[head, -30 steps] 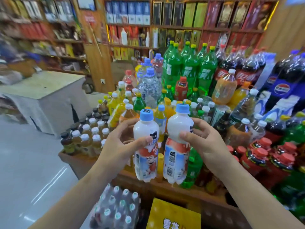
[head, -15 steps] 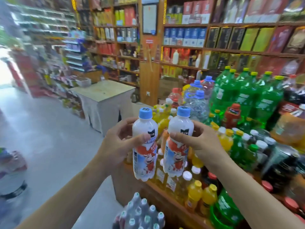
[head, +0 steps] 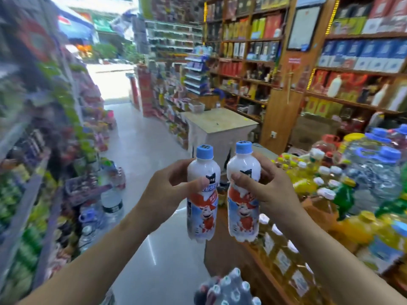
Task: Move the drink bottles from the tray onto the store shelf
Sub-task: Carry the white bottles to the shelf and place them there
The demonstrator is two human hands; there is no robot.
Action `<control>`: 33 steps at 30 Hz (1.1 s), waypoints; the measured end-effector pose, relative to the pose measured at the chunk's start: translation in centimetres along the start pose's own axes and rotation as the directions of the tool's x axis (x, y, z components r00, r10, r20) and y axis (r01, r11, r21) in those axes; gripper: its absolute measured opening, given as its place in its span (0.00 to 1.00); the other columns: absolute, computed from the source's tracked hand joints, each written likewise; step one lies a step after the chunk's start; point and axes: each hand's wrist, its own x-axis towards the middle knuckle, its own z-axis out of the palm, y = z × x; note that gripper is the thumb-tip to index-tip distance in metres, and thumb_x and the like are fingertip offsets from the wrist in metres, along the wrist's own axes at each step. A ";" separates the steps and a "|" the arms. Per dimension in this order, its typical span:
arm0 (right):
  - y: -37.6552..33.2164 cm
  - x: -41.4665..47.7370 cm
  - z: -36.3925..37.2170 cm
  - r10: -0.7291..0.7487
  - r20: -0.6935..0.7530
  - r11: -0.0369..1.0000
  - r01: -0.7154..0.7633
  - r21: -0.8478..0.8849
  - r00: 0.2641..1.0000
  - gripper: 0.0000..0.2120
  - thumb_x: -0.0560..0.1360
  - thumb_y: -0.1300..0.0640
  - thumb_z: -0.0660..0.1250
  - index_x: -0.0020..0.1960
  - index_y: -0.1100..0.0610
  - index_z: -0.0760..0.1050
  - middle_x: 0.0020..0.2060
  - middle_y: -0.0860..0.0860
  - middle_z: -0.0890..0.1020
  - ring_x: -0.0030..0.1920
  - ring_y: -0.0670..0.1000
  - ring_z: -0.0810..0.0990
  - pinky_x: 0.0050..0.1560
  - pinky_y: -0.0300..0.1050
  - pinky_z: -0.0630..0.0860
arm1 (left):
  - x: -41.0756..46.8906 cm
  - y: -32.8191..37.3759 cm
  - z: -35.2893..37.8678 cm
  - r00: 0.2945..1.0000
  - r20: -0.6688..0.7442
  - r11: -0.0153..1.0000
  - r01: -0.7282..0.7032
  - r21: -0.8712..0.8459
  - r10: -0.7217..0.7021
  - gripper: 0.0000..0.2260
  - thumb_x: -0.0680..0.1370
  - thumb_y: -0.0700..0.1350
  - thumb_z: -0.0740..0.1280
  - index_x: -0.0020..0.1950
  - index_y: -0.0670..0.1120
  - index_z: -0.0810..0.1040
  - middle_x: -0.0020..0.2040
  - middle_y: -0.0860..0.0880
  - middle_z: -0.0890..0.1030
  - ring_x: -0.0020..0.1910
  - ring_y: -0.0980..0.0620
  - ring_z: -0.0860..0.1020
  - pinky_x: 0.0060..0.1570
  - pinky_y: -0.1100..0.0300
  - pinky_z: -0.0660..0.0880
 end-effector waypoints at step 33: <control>-2.4 9.3 40.3 -0.291 0.717 0.912 -0.044 0.408 0.634 0.21 0.69 0.52 0.77 0.61 0.51 0.83 0.51 0.50 0.90 0.51 0.50 0.89 0.47 0.40 0.84 | -16.1 2.7 -29.3 0.571 -0.809 0.968 0.093 0.231 0.138 0.24 0.67 0.52 0.79 0.62 0.56 0.79 0.59 0.55 0.86 0.58 0.55 0.84 0.52 0.61 0.81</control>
